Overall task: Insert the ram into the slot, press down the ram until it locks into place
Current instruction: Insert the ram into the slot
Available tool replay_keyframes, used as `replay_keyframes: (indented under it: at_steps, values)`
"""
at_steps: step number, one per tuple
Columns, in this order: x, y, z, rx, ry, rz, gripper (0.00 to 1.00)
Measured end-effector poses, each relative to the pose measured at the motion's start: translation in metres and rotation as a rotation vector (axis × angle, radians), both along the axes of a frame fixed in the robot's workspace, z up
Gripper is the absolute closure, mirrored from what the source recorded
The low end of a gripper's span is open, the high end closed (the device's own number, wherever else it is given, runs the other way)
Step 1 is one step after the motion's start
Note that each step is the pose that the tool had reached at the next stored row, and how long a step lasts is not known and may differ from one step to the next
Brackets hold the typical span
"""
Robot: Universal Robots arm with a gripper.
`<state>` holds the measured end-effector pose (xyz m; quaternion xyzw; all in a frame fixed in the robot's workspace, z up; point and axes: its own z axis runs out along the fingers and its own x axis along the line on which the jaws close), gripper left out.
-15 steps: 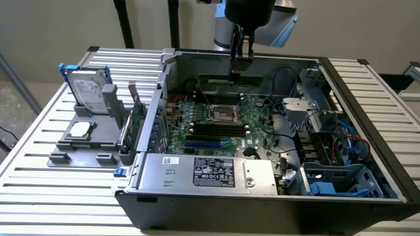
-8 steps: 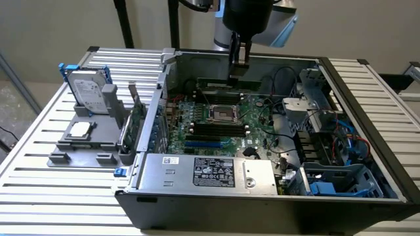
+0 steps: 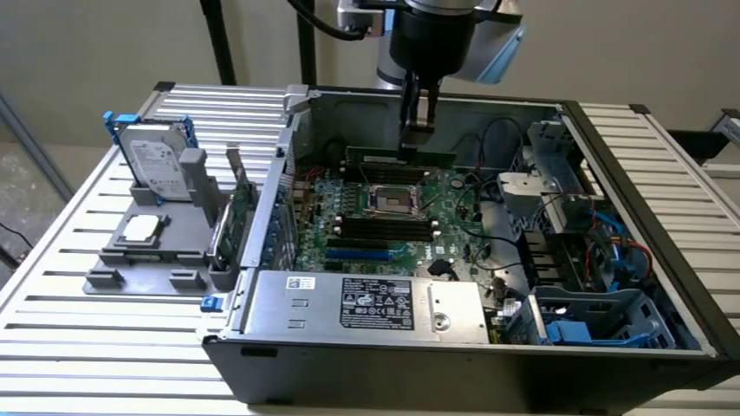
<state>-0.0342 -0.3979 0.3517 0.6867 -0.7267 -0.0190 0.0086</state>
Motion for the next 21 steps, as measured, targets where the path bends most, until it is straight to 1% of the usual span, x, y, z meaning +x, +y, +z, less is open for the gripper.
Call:
replay_keyframes:
  at_steps: [13, 21]
  values:
    - [0.000, -0.0005, -0.0236, 0.0001, 0.0014, 0.000, 0.87]
    - [0.000, -0.0027, -0.0382, 0.0000, 0.0032, 0.004, 0.87]
